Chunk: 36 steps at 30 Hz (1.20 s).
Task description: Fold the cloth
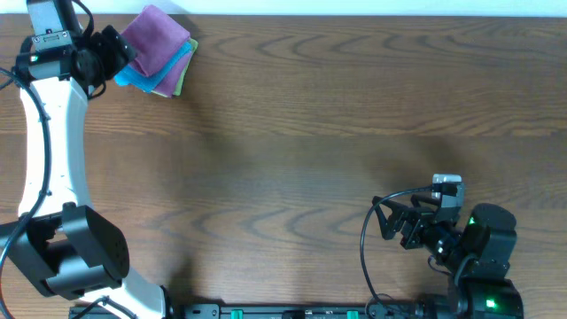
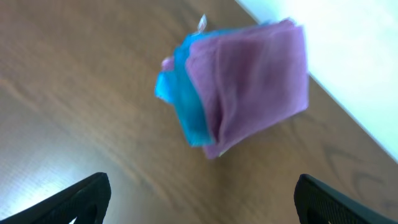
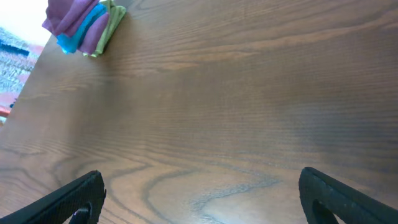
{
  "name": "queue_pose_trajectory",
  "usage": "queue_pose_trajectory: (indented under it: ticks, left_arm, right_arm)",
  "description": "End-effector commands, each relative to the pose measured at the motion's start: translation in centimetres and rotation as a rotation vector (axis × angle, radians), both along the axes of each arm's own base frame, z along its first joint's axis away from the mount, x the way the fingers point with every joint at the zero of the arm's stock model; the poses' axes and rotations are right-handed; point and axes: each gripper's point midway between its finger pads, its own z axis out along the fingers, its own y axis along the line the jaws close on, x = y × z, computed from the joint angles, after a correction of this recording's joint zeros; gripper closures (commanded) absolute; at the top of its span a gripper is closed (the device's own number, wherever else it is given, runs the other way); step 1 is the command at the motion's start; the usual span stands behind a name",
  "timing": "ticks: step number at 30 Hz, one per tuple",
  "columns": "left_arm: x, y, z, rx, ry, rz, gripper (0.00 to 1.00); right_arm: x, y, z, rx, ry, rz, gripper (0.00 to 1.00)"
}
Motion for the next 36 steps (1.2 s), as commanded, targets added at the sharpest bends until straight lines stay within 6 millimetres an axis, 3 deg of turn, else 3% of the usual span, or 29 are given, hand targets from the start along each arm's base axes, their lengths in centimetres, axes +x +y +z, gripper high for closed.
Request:
queue_pose_trajectory:
  ticks: [1, 3, 7, 13, 20, 30, 36]
  left_arm:
    - [-1.6, 0.3, 1.4, 0.010, 0.017, 0.030, 0.05]
    - [-3.6, 0.3, 1.7, 0.017, 0.064, 0.043, 0.05]
    - [-9.3, 1.2, 2.9, 0.107, 0.194, 0.105, 0.05]
    - [-13.9, 0.8, 3.8, 0.172, 0.198, 0.079, 0.04]
    - [-17.8, -0.8, 0.5, 0.156, 0.134, 0.063, 0.05]
    - [-22.0, -6.5, -5.0, 0.260, -0.036, -0.215, 0.04]
    - [-25.0, -7.2, -8.4, 0.273, -0.073, -0.244, 0.04]
  right_arm:
    - [-0.1, 0.0, 0.1, 0.014, -0.001, -0.007, 0.01]
    - [-0.1, 0.0, 0.1, 0.014, 0.000, -0.007, 0.01]
    - [-0.1, 0.0, 0.1, 0.014, 0.000, -0.007, 0.01]
    - [-0.1, 0.0, 0.1, 0.014, -0.001, -0.007, 0.01]
    - [-0.1, 0.0, 0.1, 0.014, -0.001, -0.007, 0.01]
    - [-0.1, 0.0, 0.1, 0.014, 0.000, -0.007, 0.01]
    - [-0.1, 0.0, 0.1, 0.014, 0.000, -0.007, 0.01]
